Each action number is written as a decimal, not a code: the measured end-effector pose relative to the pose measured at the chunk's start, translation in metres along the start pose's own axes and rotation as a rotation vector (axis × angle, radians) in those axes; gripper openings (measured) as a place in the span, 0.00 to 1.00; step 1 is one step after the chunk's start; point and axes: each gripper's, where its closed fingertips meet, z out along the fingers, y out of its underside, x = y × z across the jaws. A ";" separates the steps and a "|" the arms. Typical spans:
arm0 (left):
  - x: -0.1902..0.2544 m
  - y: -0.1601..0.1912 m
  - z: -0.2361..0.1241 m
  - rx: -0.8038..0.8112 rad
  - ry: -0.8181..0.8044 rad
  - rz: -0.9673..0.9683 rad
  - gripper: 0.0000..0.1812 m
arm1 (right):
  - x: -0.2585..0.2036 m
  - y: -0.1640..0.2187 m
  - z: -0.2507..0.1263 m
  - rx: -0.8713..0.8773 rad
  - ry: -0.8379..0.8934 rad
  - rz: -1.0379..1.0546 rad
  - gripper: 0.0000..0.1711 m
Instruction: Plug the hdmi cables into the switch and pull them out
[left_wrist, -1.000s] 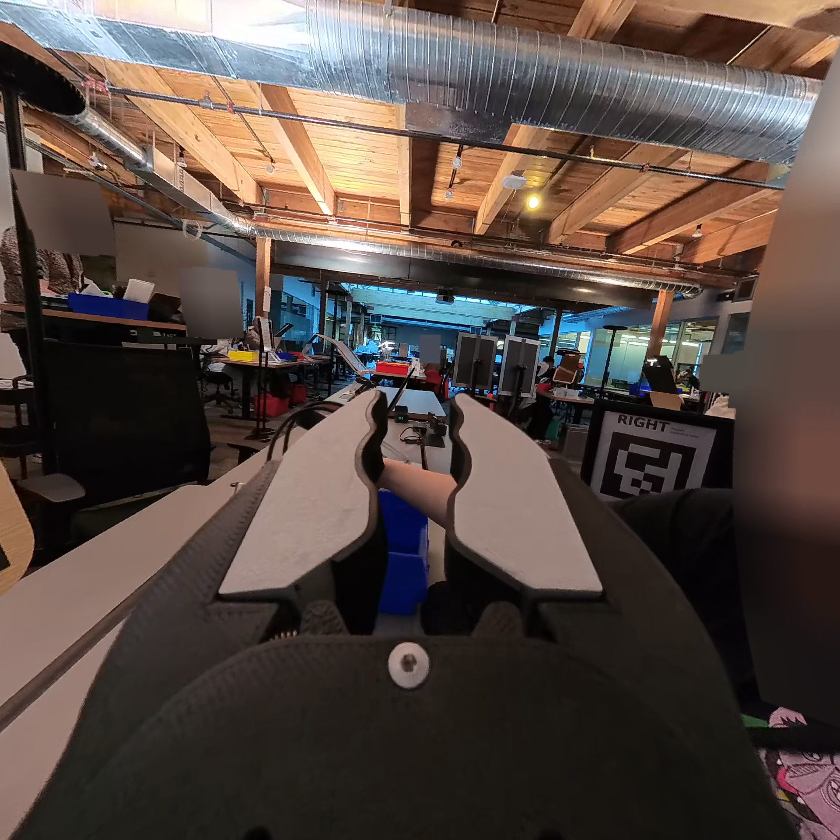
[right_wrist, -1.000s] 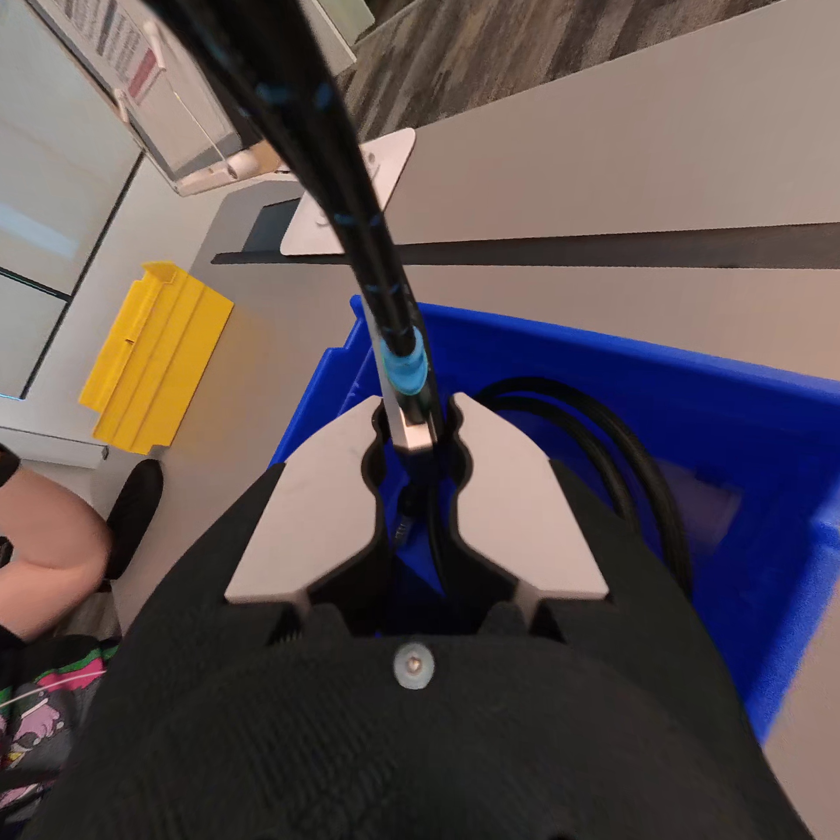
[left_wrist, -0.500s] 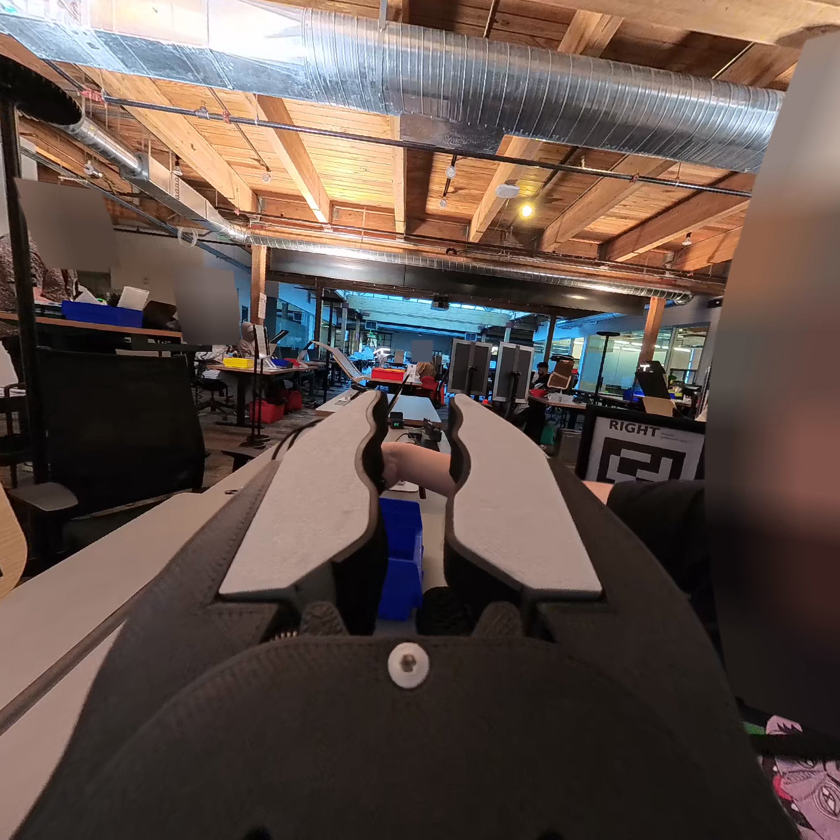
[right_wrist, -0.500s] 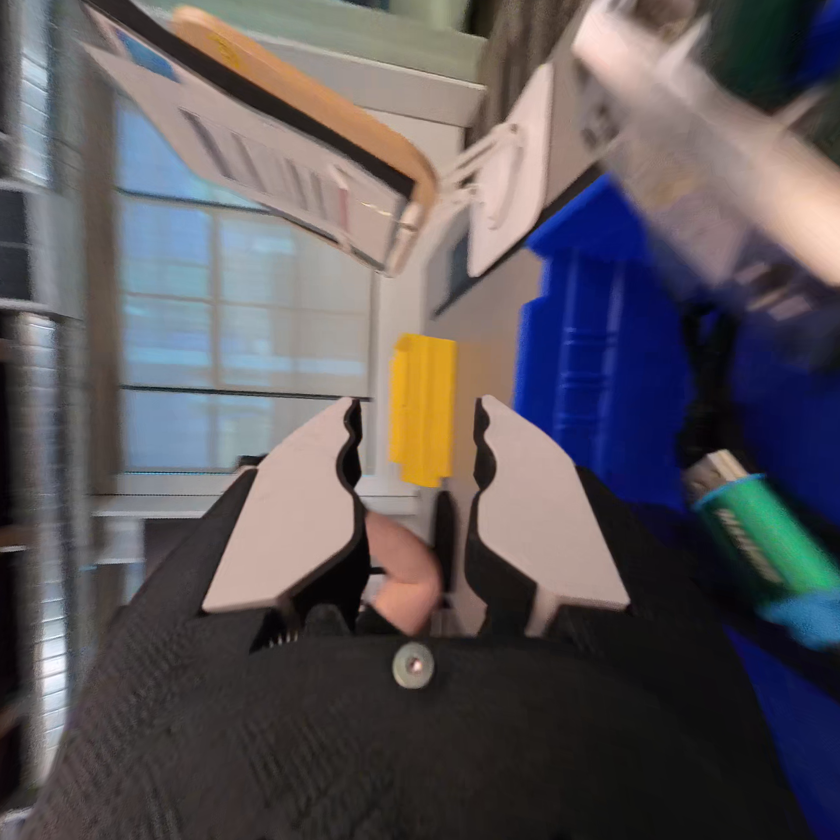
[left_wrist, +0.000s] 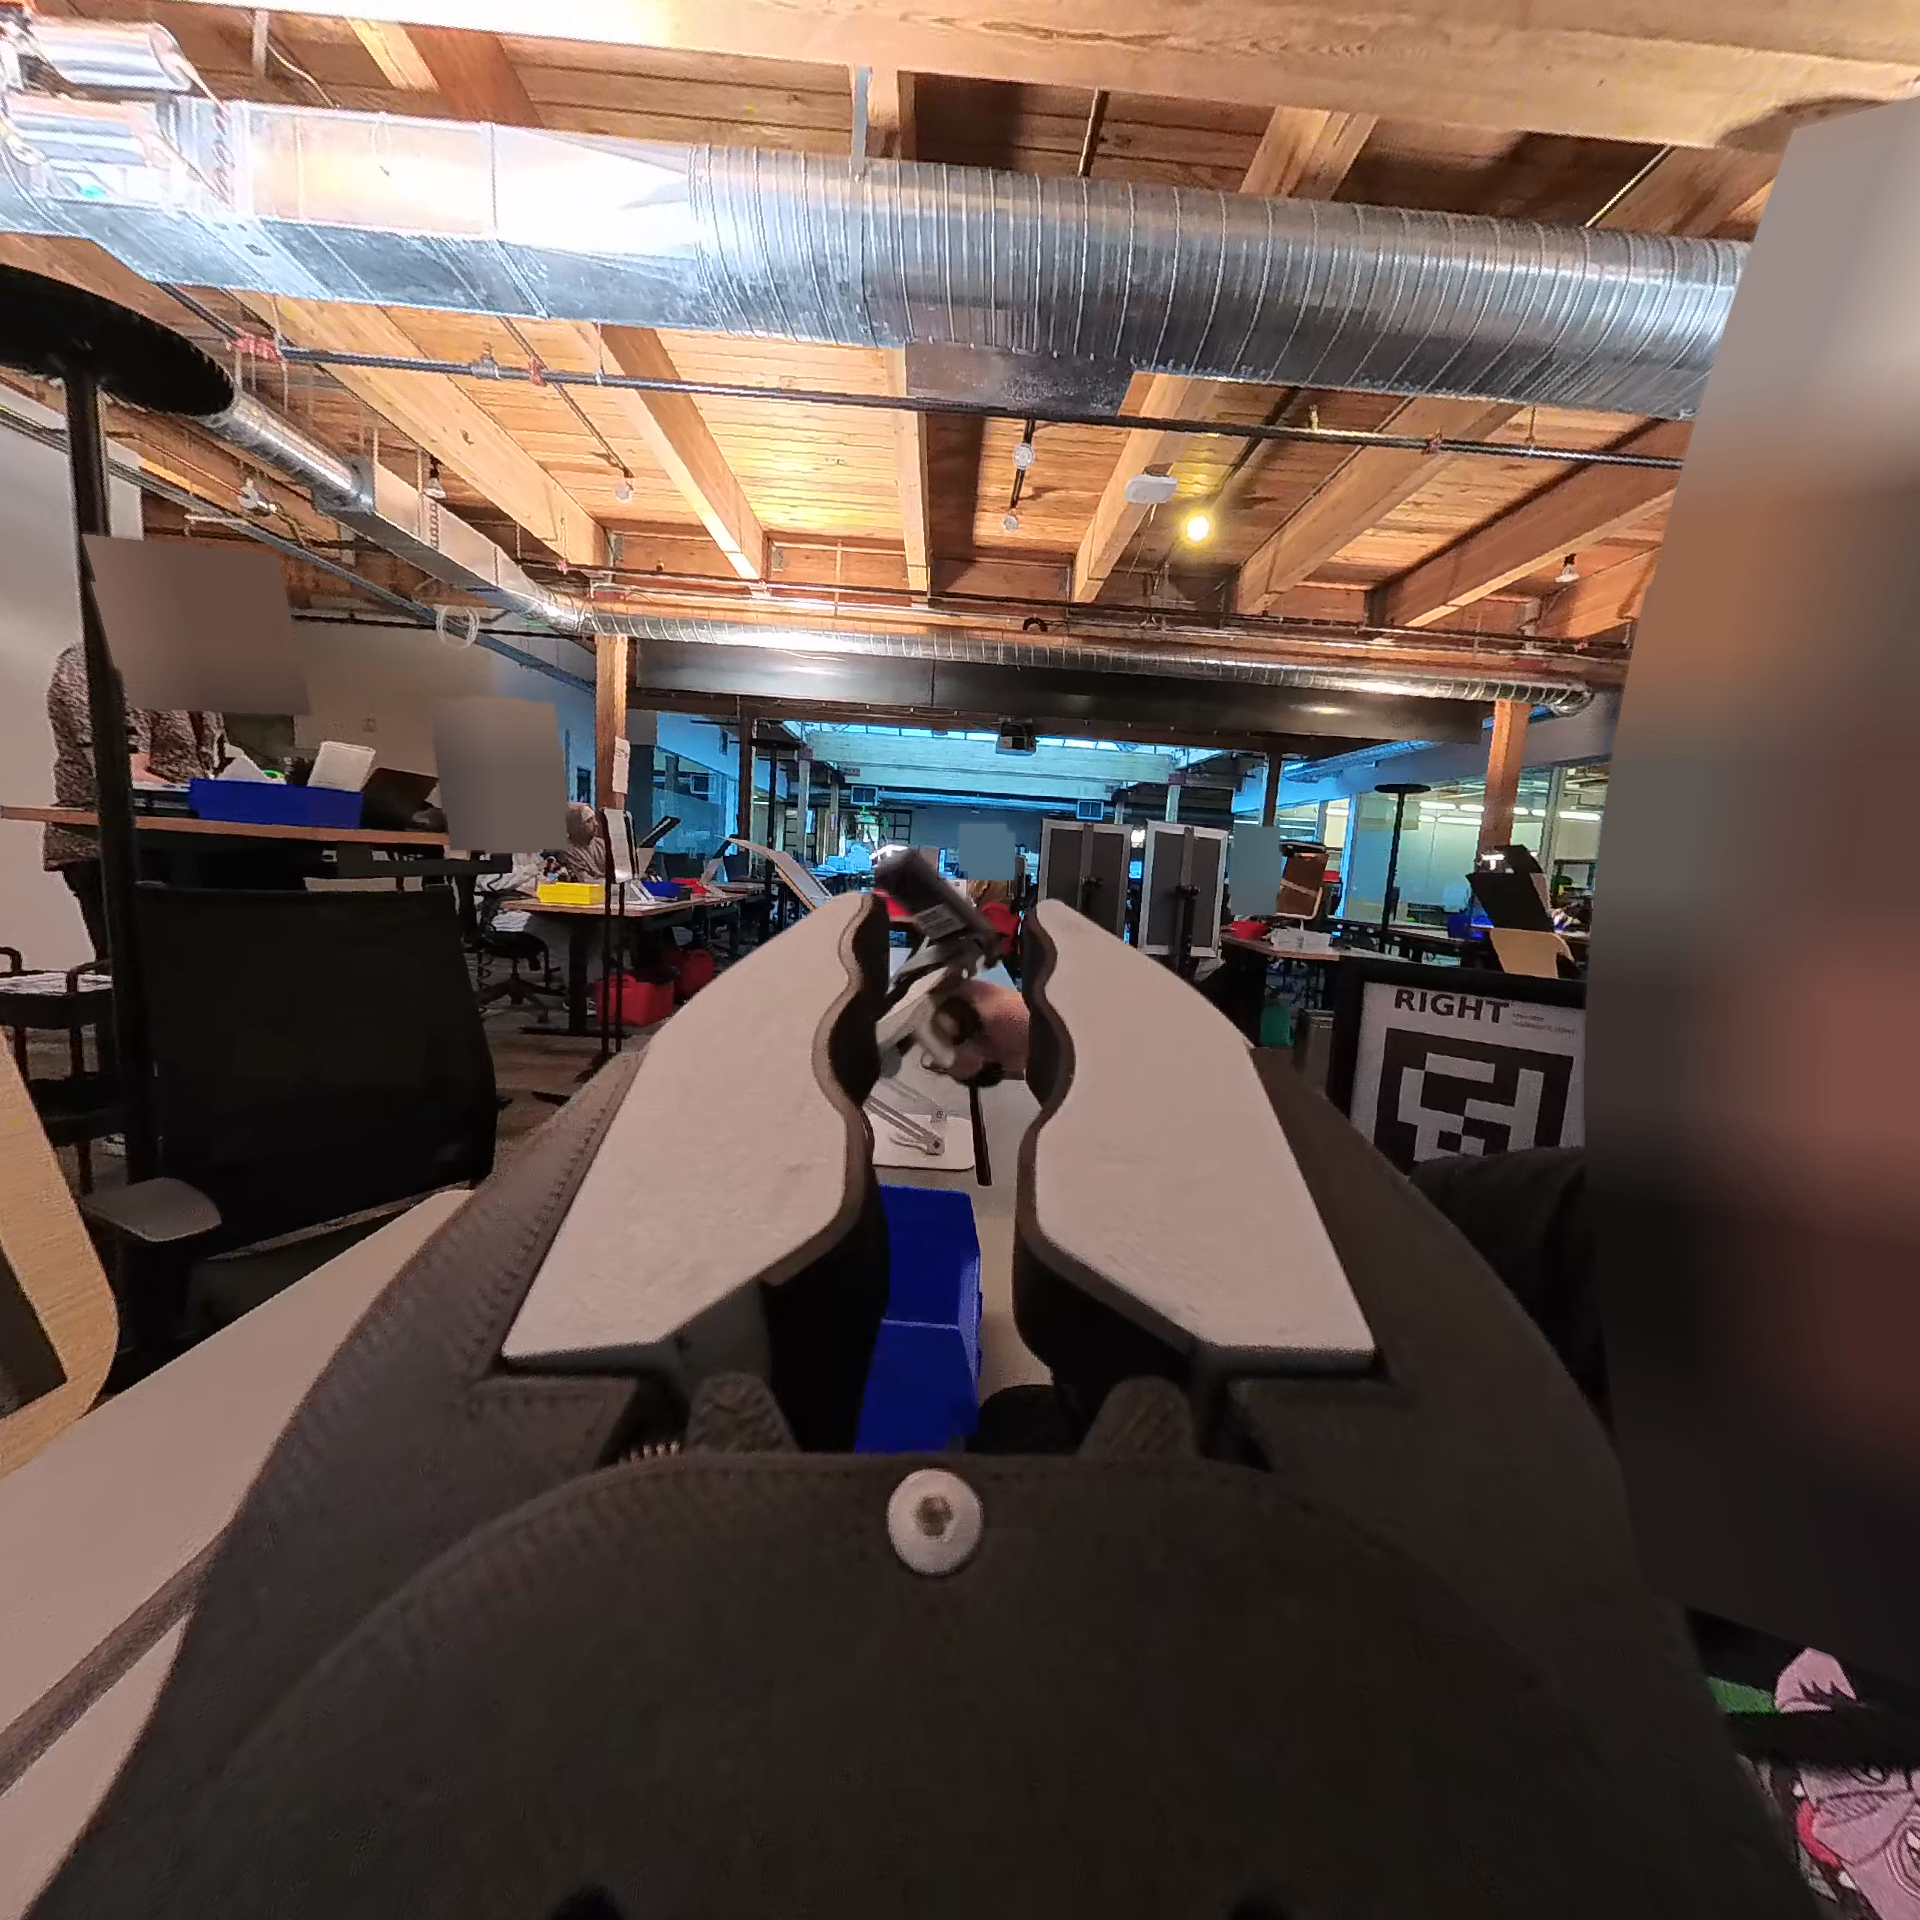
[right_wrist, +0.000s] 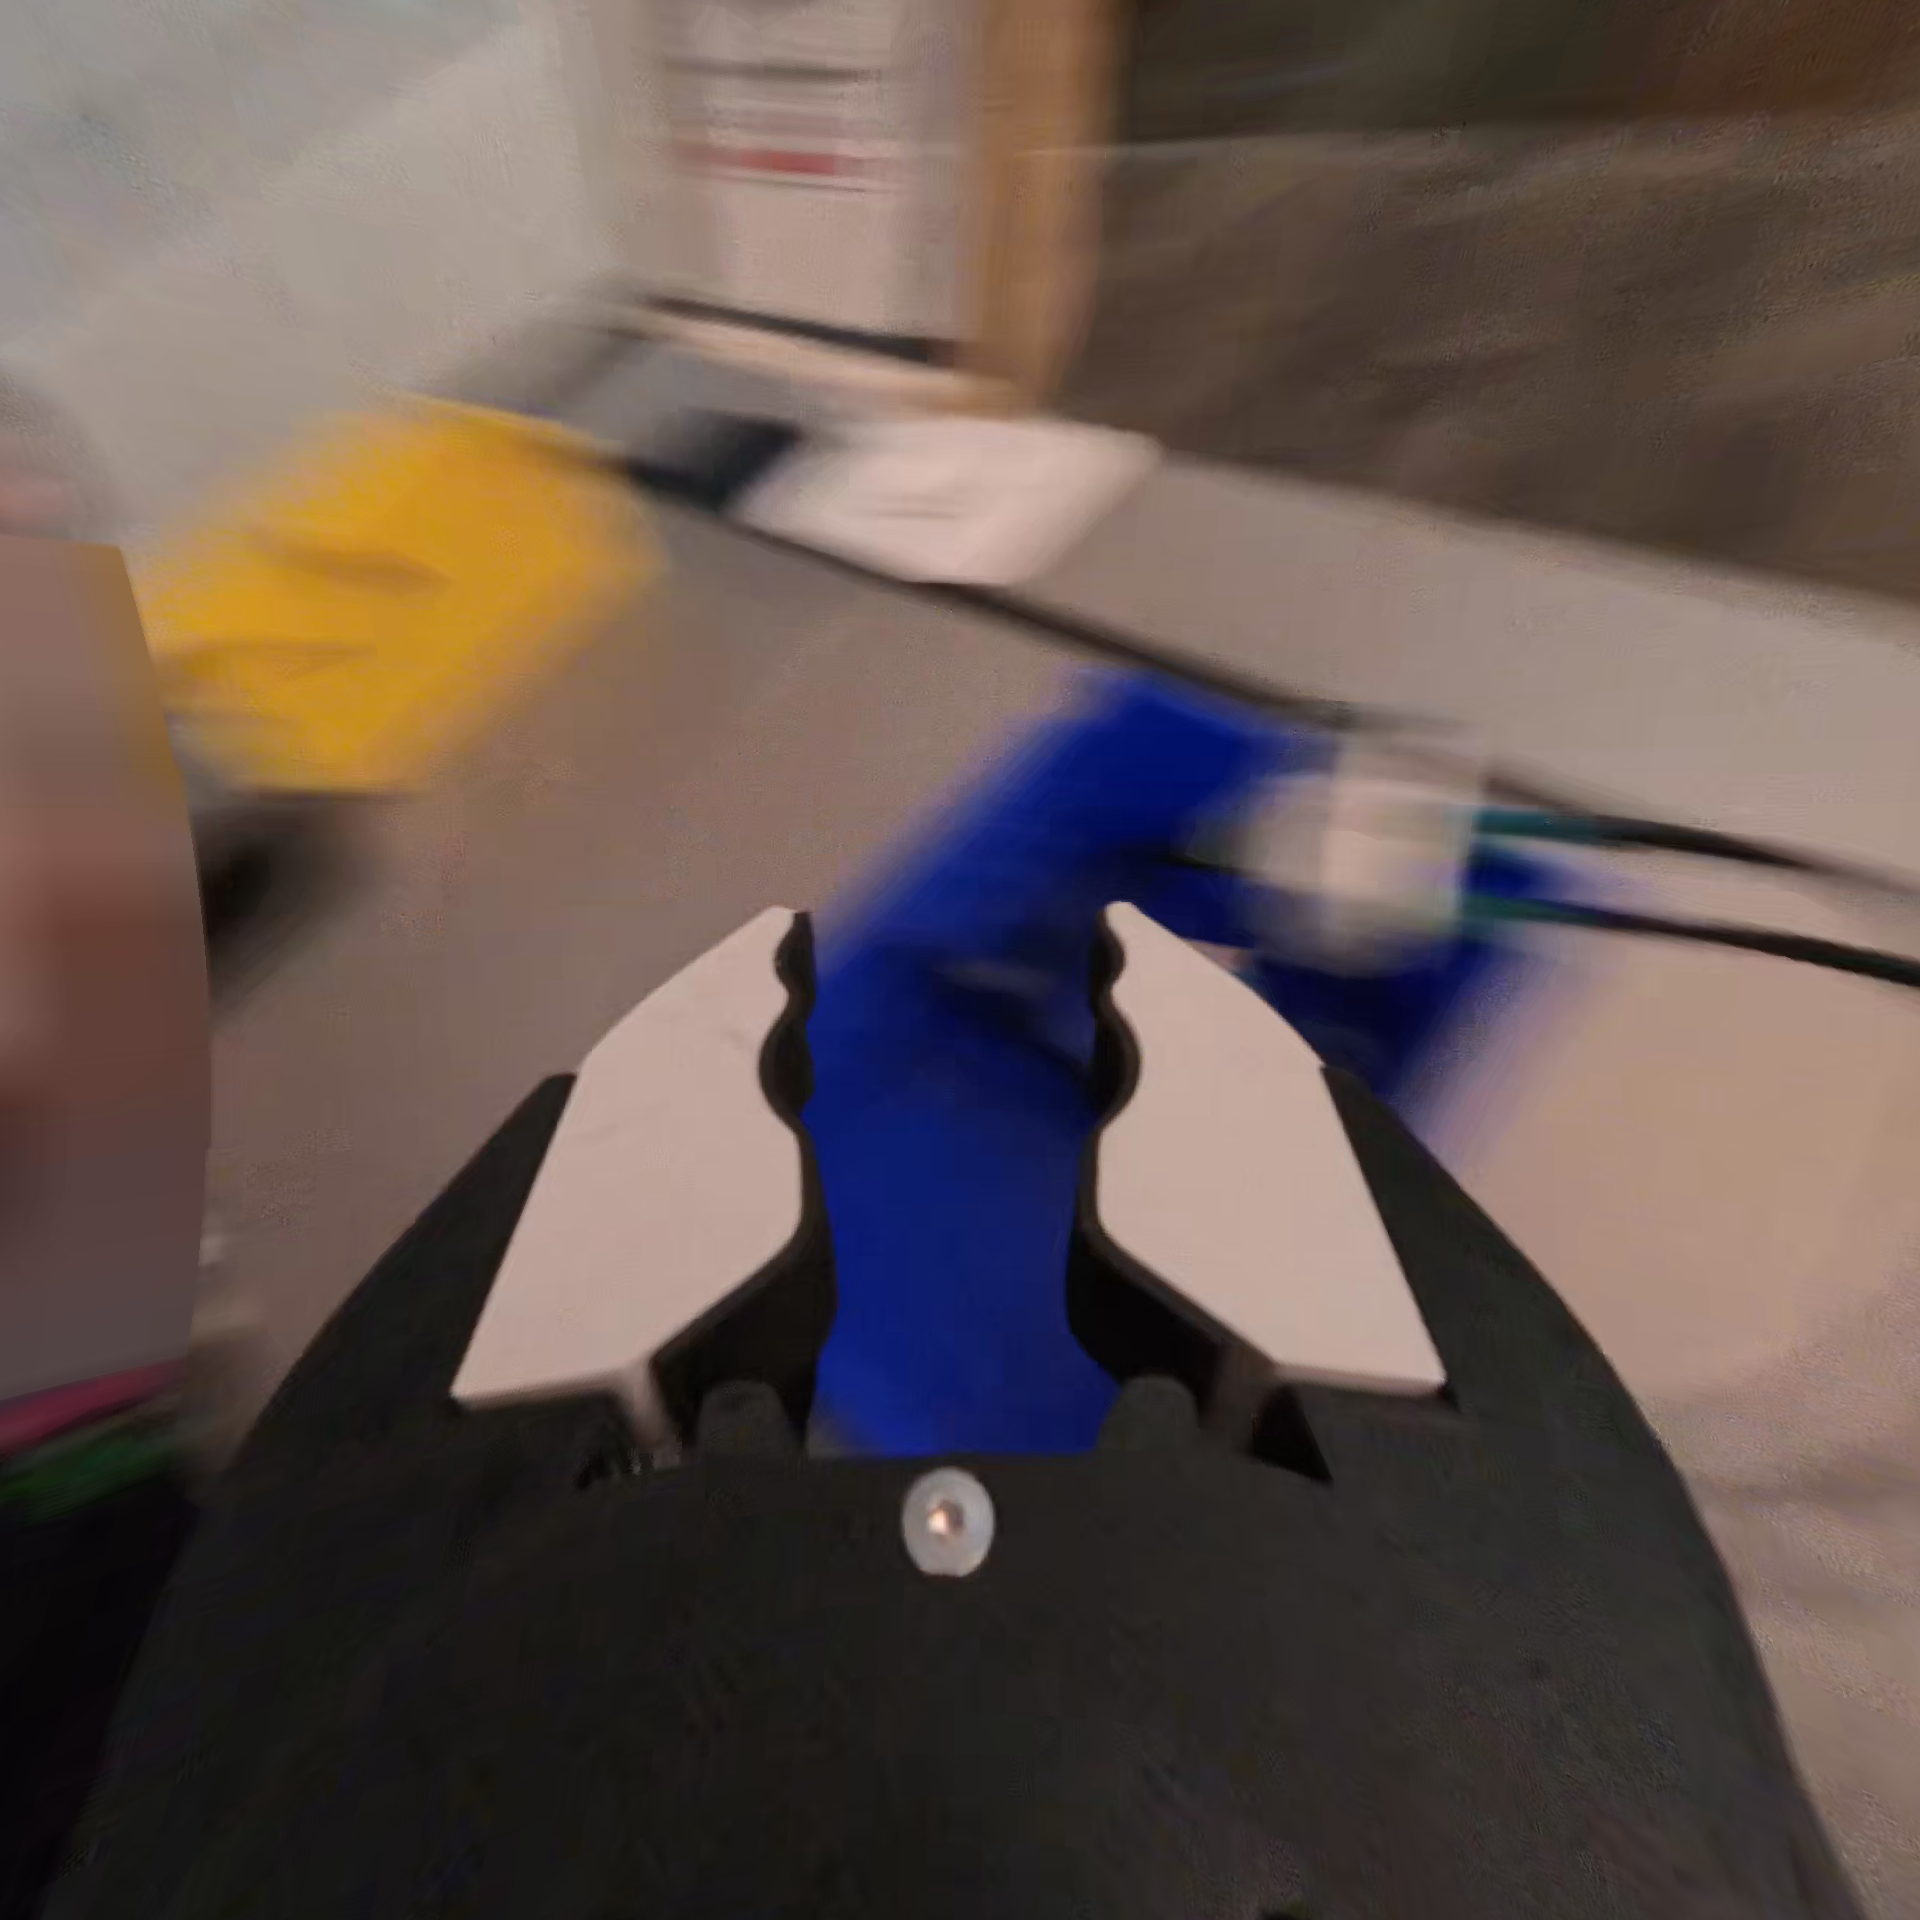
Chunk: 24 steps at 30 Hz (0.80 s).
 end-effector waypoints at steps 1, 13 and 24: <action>-0.001 0.000 0.000 0.001 -0.002 0.001 0.13 | 0.064 0.004 -0.031 0.018 0.384 -0.099 0.34; -0.010 0.026 0.015 -0.072 -0.009 -0.032 0.13 | 0.191 0.110 -0.016 -0.065 0.393 0.533 0.35; -0.012 0.031 0.019 -0.081 -0.005 -0.038 0.12 | 0.119 0.042 0.034 0.119 0.270 -0.003 0.06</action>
